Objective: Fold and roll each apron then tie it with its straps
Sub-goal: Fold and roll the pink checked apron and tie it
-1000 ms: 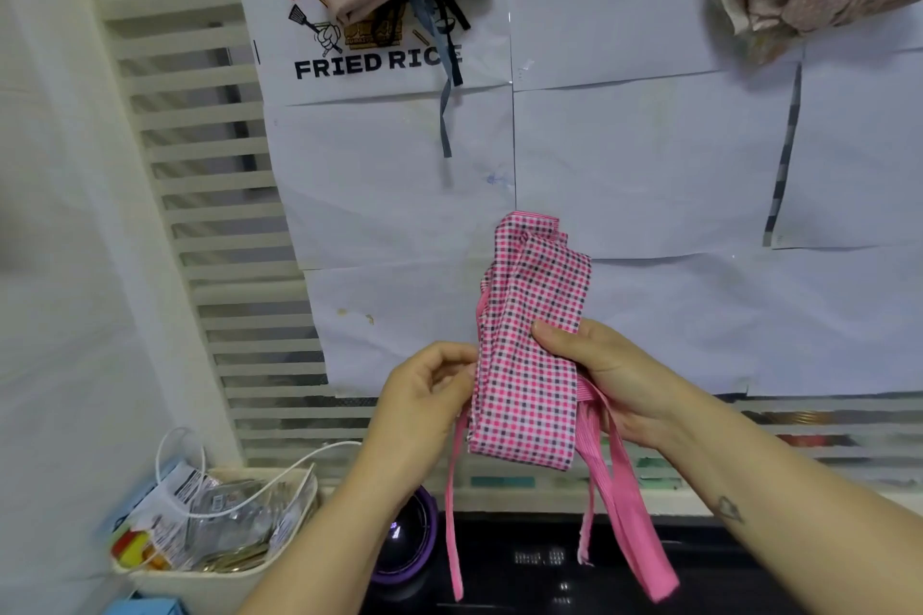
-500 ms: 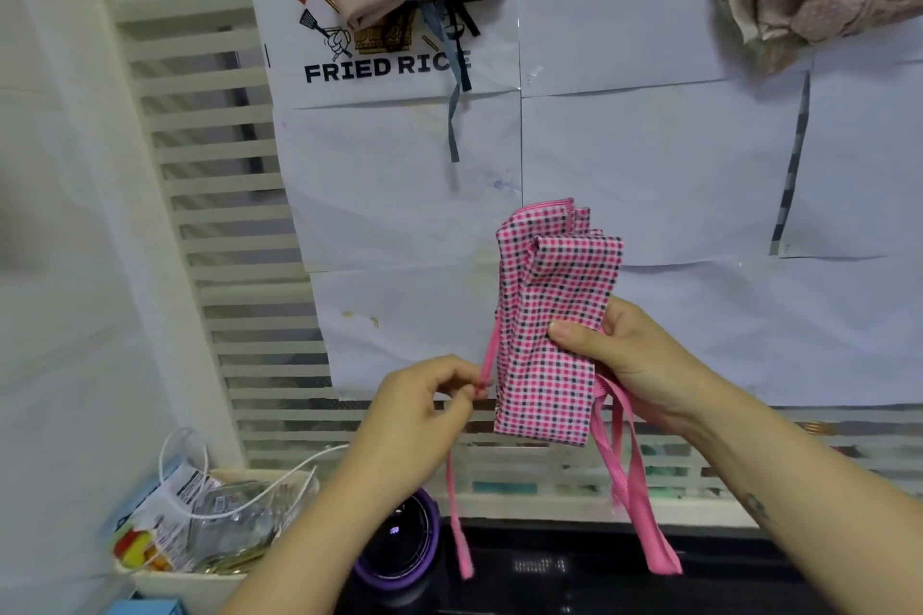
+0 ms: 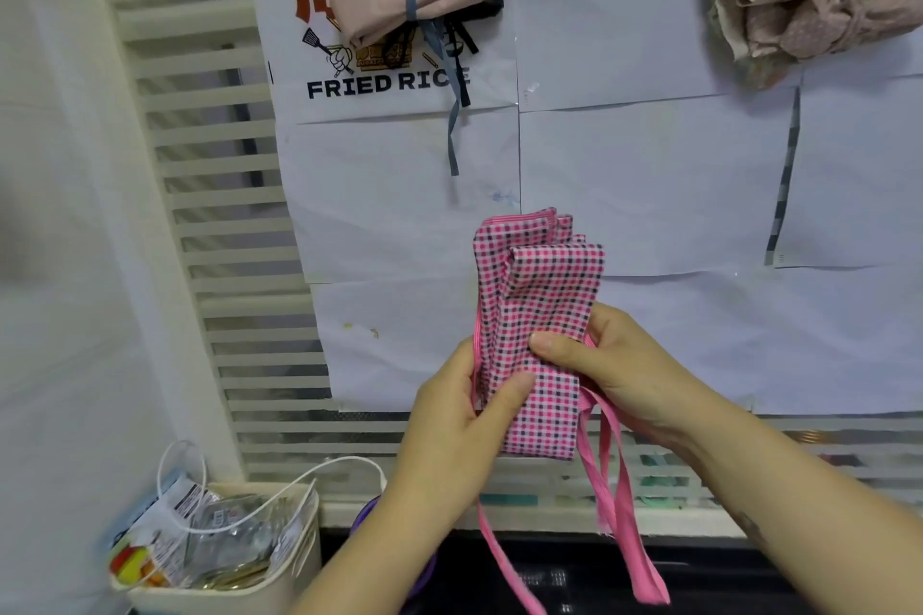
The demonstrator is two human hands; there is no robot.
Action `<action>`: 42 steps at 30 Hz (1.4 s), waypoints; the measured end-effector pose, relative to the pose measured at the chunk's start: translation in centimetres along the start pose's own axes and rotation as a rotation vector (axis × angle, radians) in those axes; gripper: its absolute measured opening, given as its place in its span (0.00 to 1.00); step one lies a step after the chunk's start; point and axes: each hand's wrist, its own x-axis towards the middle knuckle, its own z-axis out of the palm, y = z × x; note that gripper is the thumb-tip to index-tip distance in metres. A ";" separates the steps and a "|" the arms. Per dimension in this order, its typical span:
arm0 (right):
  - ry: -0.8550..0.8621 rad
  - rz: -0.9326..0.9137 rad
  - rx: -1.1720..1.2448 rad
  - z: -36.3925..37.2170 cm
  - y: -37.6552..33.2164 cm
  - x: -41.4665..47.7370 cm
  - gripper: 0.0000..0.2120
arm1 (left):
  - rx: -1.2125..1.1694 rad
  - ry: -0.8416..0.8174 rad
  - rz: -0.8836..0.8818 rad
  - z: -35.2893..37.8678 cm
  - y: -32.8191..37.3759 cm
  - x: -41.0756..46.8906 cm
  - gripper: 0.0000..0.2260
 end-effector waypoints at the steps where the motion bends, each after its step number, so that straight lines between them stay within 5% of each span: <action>1: 0.009 -0.009 -0.004 0.1 -0.1 0.0 0.16 | 0.024 0.014 0.012 0.2 0.0 0.1 0.10; 7: 0.043 -0.010 0.020 -0.5 -0.2 0.6 0.19 | -0.243 0.115 -0.148 -0.8 -0.1 1.4 0.08; 12: -0.059 0.062 0.014 -1.6 1.1 0.5 0.11 | -0.480 -0.125 -0.267 -1.9 -0.1 1.7 0.14; 16: -0.263 0.140 0.169 -2.6 1.6 0.2 0.10 | -0.380 -0.169 -0.284 -2.7 -0.4 2.0 0.11; 20: -0.305 0.209 0.241 -3.9 2.2 0.2 0.23 | -0.251 -0.147 -0.318 -3.1 -0.6 2.1 0.08; 24: -0.277 0.195 0.227 -3.8 2.2 0.1 0.18 | -0.333 -0.144 -0.412 -3.2 -0.8 2.1 0.10; 27: -0.167 0.185 -0.039 -3.1 1.9 -0.7 0.20 | -0.355 -0.176 -0.440 -3.3 -0.4 1.9 0.10; 30: -0.054 0.235 -0.460 -1.8 0.5 -1.4 0.30 | -0.138 -0.171 -0.383 -3.2 -0.4 2.0 0.11; 35: -0.027 0.299 -0.738 -1.1 0.6 -0.8 0.16 | 0.239 -0.186 -0.216 -2.7 -0.2 2.2 0.15; 42: -0.345 0.576 -0.433 0.1 2.7 -0.8 0.16 | 0.302 -0.150 -0.257 -2.5 -0.4 2.0 0.15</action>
